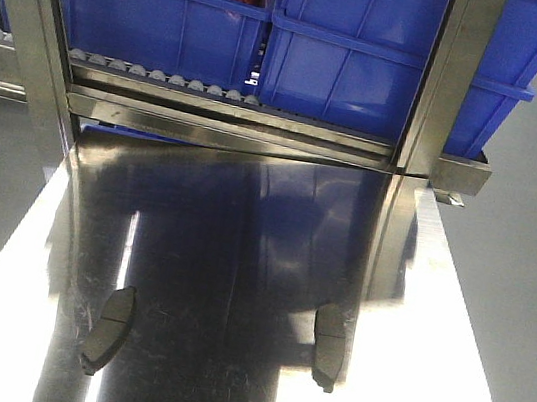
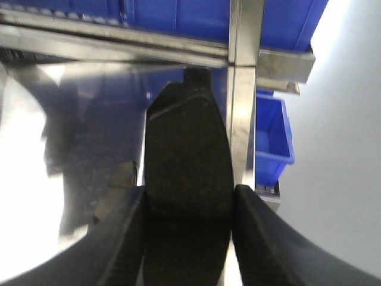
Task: Move and align brake pads A on conveyor
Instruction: 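Lift the brake pad off the table with the right gripper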
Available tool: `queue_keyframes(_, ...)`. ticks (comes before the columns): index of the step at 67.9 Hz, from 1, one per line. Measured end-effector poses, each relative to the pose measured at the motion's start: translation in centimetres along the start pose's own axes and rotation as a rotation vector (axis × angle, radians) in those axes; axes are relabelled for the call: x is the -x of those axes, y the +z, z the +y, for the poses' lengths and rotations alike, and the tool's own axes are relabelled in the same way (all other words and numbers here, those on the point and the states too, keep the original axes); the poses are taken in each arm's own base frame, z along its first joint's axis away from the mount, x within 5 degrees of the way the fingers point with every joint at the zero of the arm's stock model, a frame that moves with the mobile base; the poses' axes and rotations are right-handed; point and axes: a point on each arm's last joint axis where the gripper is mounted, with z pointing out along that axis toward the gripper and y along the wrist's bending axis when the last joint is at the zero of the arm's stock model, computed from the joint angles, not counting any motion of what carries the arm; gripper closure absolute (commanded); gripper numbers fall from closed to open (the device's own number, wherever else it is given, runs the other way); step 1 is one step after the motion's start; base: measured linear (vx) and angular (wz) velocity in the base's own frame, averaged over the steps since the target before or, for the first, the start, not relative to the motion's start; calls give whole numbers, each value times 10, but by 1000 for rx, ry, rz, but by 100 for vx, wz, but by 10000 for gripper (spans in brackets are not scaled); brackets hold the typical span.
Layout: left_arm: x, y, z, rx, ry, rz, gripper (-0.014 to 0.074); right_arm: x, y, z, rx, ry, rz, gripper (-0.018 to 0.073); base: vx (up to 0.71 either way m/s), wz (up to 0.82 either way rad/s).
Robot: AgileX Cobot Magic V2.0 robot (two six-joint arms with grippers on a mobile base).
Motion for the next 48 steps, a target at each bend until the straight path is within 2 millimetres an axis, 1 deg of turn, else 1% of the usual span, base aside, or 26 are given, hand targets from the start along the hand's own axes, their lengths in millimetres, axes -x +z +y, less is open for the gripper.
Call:
queue_keyframes(10,0,0,0,0,0,0,603,-2,-4,0,6,6,-49,566,0,0)
queue_keyframes(48,0,0,0,0,0,0,603,-1,-4,1,8,9,-55,566,0,0)
